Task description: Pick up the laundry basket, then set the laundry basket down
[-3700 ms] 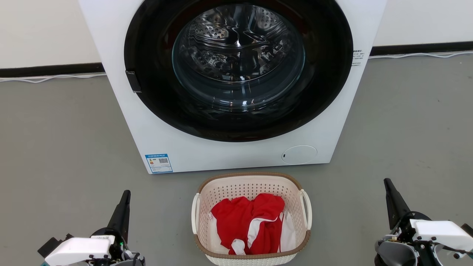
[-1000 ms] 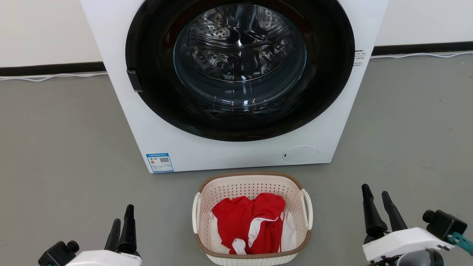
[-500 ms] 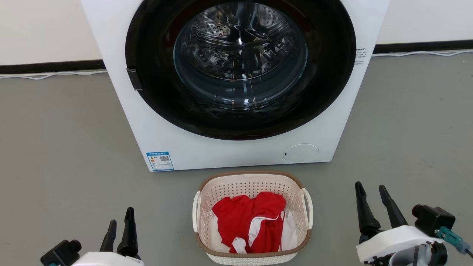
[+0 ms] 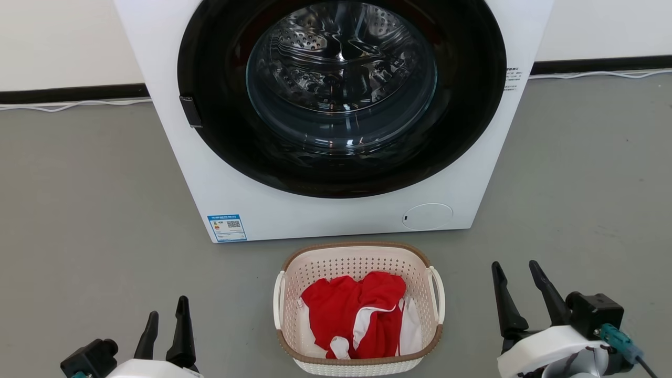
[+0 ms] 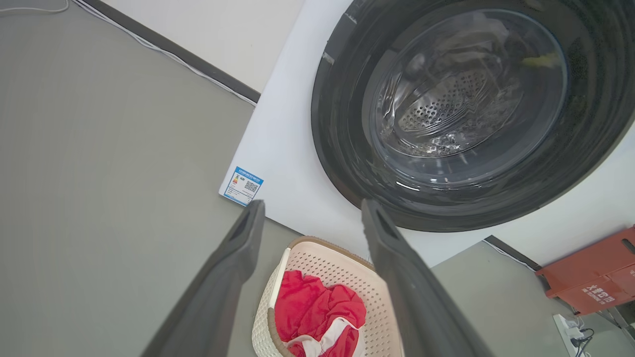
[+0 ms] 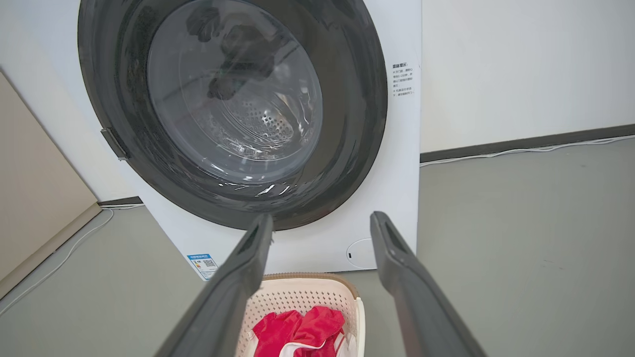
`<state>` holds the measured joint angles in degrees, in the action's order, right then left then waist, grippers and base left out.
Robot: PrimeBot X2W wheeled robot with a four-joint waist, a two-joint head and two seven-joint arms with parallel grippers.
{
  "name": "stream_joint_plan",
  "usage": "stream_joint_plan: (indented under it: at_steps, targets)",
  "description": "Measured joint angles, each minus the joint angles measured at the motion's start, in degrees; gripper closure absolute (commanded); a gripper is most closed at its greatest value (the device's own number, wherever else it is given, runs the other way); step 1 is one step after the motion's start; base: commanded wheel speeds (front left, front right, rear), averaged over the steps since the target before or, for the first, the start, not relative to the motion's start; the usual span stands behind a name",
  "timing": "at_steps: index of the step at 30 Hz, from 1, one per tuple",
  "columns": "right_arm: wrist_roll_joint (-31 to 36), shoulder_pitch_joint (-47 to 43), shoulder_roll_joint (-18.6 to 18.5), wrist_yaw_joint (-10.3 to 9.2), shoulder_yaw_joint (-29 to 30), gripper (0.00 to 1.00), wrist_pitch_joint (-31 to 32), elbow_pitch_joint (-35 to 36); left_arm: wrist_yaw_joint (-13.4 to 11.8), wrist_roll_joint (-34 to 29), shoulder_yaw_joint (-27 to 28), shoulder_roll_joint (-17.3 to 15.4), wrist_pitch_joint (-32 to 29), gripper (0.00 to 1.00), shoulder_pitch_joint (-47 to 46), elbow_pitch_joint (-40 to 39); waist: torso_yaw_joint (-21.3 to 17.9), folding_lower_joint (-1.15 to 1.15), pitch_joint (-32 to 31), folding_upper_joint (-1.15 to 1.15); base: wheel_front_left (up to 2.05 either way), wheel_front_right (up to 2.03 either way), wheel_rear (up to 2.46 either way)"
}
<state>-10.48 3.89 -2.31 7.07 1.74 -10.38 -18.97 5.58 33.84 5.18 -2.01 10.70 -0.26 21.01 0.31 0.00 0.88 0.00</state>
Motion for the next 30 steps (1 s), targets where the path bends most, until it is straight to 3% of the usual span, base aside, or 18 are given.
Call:
stream_joint_plan:
  at_steps: [22,30]
  targets:
    - [15.8,0.0,-0.2,0.02,-1.2,0.00,-3.7,-0.4,0.0,-14.4,1.1,-0.1,3.6,0.00,0.0,0.8,-0.8,0.00,0.4,0.00,0.00,0.00,0.00]
    - [16.5,0.0,-0.3,0.05,-1.4,0.00,-3.8,-0.5,0.1,-15.3,1.1,-0.1,3.7,0.00,0.0,1.1,-1.0,0.00,0.5,0.00,0.00,0.00,0.00]
